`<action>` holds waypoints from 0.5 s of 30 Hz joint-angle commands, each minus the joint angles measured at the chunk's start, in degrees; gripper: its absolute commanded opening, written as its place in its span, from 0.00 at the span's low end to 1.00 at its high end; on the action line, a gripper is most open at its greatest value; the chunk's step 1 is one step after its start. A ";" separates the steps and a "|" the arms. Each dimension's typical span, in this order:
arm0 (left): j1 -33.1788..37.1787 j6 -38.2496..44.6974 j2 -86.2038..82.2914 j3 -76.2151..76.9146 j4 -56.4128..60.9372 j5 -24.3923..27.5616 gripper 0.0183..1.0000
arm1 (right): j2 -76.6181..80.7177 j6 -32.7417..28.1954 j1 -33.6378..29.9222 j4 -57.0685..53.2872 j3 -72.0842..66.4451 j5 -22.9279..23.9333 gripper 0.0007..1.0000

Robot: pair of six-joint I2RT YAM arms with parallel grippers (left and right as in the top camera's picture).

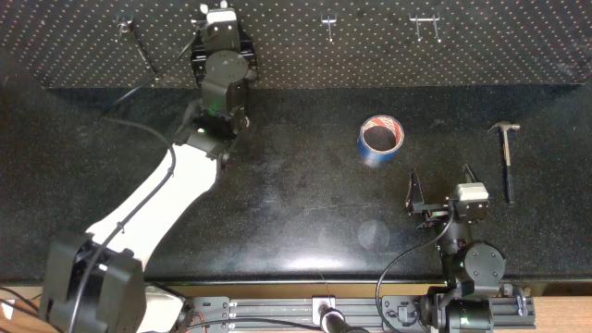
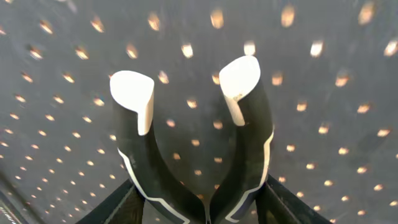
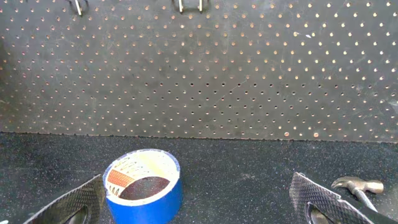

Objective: Place Tools Onto Pegboard

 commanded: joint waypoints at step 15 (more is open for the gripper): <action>1.09 0.50 2.91 -1.79 1.40 -1.66 0.38 | -0.42 0.68 0.35 0.11 -0.37 -0.48 0.98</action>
